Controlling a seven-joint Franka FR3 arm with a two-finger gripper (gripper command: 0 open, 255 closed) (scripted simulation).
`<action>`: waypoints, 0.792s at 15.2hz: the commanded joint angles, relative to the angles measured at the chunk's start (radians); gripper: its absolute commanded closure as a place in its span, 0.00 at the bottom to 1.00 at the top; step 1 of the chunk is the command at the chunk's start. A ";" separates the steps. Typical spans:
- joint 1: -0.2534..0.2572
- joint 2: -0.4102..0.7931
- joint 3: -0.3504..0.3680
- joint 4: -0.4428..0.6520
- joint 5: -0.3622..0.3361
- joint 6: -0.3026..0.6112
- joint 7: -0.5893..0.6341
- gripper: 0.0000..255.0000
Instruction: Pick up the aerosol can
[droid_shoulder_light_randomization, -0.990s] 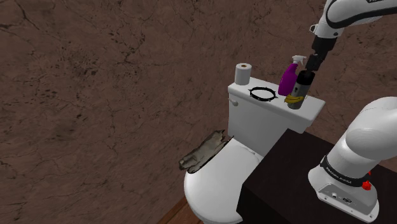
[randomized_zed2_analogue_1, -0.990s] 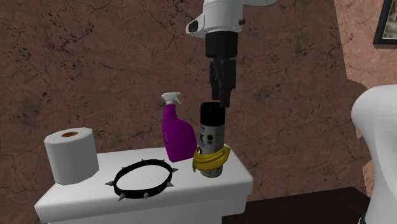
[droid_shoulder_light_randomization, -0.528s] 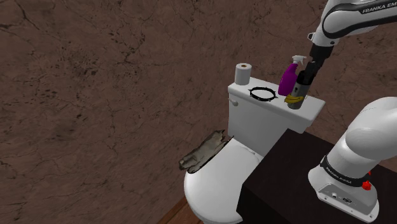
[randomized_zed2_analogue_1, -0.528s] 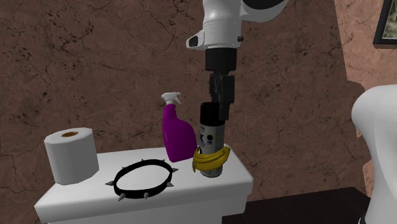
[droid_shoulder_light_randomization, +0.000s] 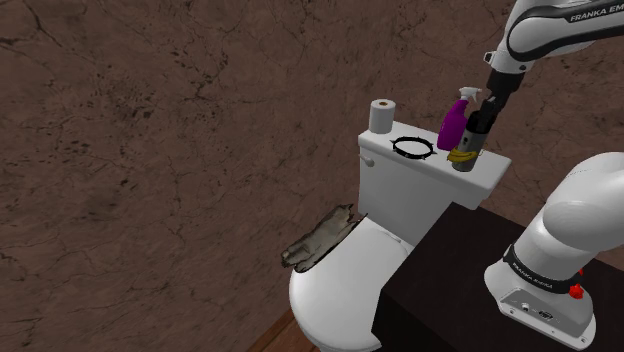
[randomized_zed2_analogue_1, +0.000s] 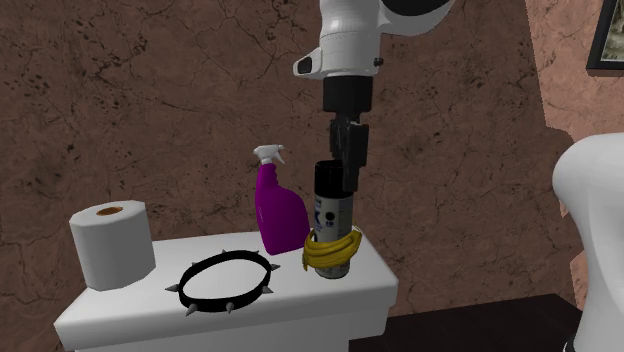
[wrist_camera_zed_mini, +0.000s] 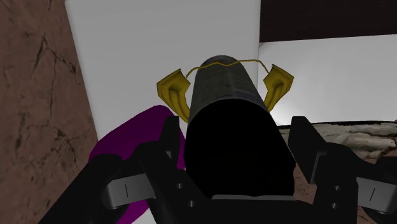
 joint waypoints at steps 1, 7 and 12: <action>0.000 0.001 -0.001 -0.003 0.000 0.000 0.000 1.00; 0.005 -0.011 0.023 0.056 0.018 -0.072 -0.004 1.00; 0.010 -0.018 0.044 0.116 0.035 -0.139 -0.007 1.00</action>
